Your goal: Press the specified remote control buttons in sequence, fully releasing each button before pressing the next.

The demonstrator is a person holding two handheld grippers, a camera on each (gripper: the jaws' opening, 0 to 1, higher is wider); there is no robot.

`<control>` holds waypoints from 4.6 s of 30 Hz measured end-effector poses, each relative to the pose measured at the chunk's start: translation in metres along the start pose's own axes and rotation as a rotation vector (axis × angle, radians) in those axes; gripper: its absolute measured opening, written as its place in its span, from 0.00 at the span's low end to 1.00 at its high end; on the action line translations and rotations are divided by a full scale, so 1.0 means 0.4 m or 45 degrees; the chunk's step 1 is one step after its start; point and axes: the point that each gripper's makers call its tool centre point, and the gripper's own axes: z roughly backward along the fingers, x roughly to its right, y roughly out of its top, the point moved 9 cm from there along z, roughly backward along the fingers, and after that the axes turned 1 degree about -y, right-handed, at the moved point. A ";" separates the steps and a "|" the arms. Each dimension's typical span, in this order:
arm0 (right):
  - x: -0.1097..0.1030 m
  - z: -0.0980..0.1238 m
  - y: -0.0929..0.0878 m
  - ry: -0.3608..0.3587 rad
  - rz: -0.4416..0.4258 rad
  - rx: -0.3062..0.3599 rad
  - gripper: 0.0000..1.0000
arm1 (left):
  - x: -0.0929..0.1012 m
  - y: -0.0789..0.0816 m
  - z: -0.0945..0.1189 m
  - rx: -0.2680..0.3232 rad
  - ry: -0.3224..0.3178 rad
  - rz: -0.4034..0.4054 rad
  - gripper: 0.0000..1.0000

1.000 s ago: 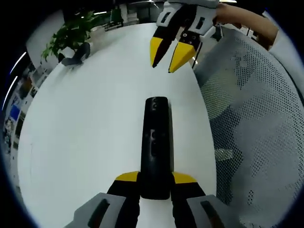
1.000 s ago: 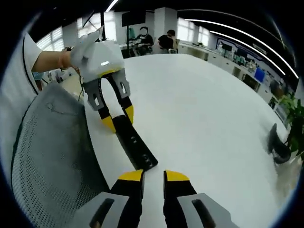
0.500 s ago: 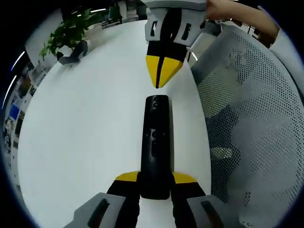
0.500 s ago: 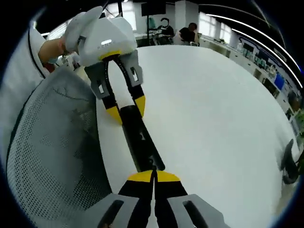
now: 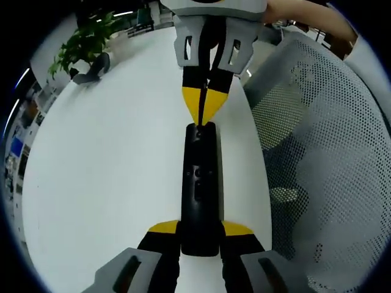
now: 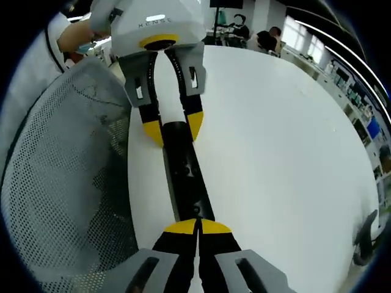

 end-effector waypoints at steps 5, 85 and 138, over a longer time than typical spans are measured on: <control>-0.007 -0.006 0.022 -0.036 0.087 -0.134 0.00 | 0.003 0.005 -0.001 -0.020 0.003 -0.022 0.24; -0.004 -0.027 0.046 0.107 0.304 0.046 0.00 | 0.005 -0.038 0.001 0.223 0.017 0.065 0.24; -0.018 -0.043 0.057 0.149 0.657 0.125 0.06 | 0.014 -0.058 -0.007 0.379 0.026 0.079 0.24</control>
